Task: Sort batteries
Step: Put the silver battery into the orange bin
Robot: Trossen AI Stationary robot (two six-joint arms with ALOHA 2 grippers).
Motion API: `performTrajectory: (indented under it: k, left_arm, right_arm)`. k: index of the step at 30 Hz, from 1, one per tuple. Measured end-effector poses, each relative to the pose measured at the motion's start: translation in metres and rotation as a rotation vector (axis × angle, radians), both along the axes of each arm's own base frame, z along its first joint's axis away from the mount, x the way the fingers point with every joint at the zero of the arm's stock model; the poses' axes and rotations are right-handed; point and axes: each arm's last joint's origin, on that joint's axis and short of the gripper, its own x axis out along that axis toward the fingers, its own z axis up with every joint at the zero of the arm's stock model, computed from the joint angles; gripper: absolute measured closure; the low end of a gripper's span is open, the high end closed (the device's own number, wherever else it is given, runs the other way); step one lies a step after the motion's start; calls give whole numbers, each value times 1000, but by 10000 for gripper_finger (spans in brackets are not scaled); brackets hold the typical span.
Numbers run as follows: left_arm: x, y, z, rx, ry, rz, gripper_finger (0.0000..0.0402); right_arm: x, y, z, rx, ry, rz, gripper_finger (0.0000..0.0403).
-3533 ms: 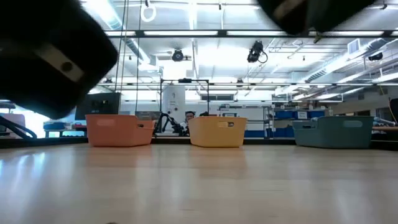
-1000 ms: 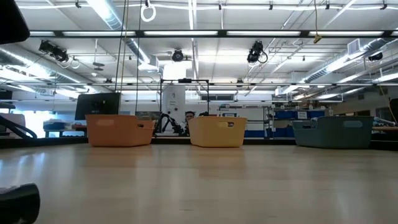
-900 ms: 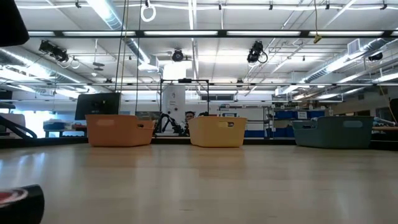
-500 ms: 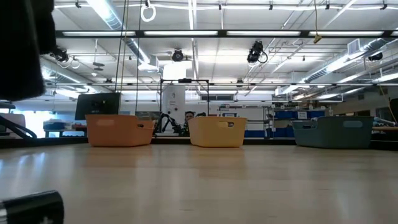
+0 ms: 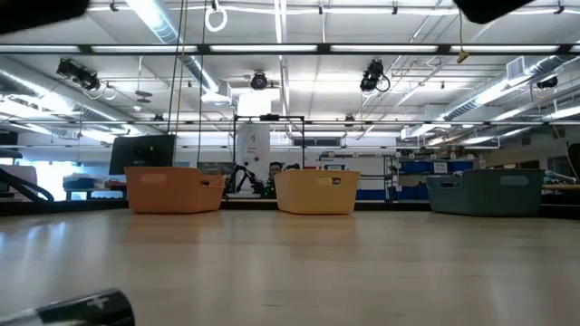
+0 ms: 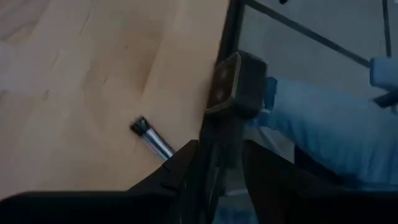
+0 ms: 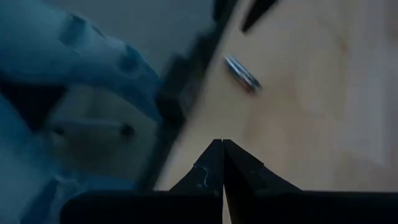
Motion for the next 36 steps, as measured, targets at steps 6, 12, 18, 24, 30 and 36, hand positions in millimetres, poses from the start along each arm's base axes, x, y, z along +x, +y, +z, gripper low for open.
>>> performTrajectory:
  k: [6, 12, 18, 24, 30, 36]
  left_arm:
    - [-14, -11, -4, 120, -58, -8, 298]
    - [10, -12, -43, 173, -91, -62, 384]
    - [18, -9, -50, 208, -112, -86, 392]
    - [16, -8, -53, 198, -71, -77, 398]
    - [5, -4, -60, 224, 39, -23, 399]
    - [1, -4, -60, 233, 67, -9, 399]
  right_arm:
    - [25, 1, -20, 88, -46, 78, 392]
    - [14, -4, 5, 46, -72, 36, 393]
    - [-5, 1, 27, 0, -112, 15, 393]
    - [-12, 4, 28, -28, -113, 10, 393]
    - [-12, 3, 28, -33, -110, 7, 392]
    - [-12, 3, 28, -36, -108, 7, 392]
